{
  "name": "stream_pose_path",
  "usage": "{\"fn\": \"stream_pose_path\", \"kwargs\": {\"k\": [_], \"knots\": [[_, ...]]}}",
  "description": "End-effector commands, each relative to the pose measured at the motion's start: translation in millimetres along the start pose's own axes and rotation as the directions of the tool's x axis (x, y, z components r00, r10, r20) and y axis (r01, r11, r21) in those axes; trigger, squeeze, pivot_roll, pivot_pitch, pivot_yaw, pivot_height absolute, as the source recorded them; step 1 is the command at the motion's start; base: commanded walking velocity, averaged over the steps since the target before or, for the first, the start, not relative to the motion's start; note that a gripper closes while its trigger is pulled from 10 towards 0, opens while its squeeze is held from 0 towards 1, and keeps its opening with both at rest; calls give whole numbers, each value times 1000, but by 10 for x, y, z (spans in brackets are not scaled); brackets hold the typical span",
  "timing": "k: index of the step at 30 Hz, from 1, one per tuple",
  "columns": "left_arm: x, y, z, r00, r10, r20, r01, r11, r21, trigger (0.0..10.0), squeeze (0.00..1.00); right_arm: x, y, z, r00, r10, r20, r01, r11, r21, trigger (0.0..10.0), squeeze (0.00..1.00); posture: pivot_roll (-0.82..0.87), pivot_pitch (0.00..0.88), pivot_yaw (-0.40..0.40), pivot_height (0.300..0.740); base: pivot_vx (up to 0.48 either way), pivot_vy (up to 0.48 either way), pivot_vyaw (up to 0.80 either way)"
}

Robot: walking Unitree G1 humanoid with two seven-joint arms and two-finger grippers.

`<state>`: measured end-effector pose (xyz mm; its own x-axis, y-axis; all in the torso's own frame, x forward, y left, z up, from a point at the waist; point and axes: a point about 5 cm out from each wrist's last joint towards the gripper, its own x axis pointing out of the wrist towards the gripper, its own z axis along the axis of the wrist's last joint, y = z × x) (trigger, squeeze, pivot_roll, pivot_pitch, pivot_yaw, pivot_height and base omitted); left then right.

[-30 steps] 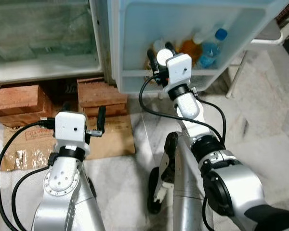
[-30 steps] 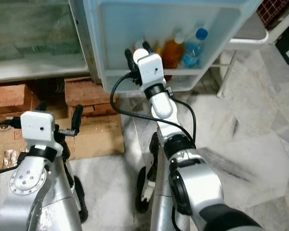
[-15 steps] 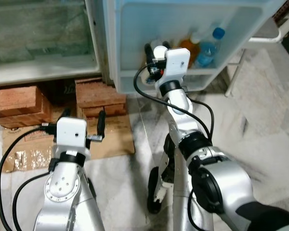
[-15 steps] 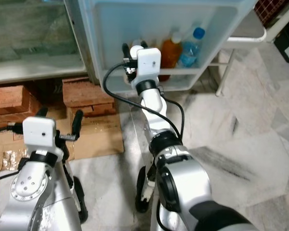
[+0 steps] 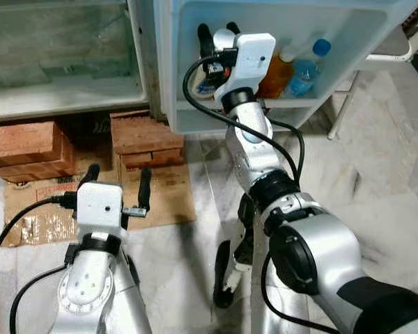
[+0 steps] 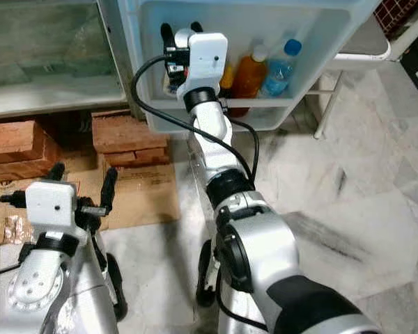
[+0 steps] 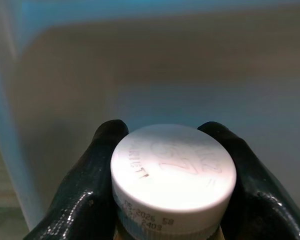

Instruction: Restocking fridge

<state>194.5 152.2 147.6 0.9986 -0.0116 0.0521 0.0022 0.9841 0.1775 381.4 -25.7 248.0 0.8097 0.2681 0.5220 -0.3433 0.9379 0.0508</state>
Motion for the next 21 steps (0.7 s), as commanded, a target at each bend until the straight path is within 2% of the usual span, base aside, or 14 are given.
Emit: {"fn": "stream_pose_path", "kwargs": {"k": [1, 4, 8, 11, 16, 21], "knots": [[-51, -9, 24, 1000, 4, -5, -4, 1000, 4, 10000, 0, 32, 70, 57, 999, 20, 37, -20, 1000, -1, 10000, 0, 285, 395, -114, 462, 0, 0, 0], [-160, -12, 75, 1000, 10, -22, -10, 1000, 1, 10000, 0, 17, 210, 17, 998, 51, 25, -51, 999, -1, 10000, 0, 325, 431, -111, 462, 0, 0, 0], [-230, -13, 108, 1000, 11, -29, -11, 1000, 1, 10000, 0, 10, 253, 8, 998, 60, 24, -60, 998, -3, 10000, 0, 355, 453, -106, 462, 0, 0, 0], [-402, 4, 183, 998, 16, -54, -16, 1000, 2, 10000, 0, 12, 350, 17, 996, 77, 35, -76, 997, -21, 10000, 0, 412, 499, -87, 462, 0, 0, 0], [-474, 13, 205, 997, 18, -74, -18, 1000, 4, 10000, 0, 38, 387, 66, 995, 83, 61, -81, 996, -40, 10000, 0, 416, 506, -83, 462, 0, 0, 0], [-541, -20, 226, 995, -3, -100, 3, 1000, -5, 10000, 0, 221, 353, 384, 978, 72, 196, -55, 994, -92, 10000, 0, 407, 517, -70, 462, 0, 0, 0]]}}
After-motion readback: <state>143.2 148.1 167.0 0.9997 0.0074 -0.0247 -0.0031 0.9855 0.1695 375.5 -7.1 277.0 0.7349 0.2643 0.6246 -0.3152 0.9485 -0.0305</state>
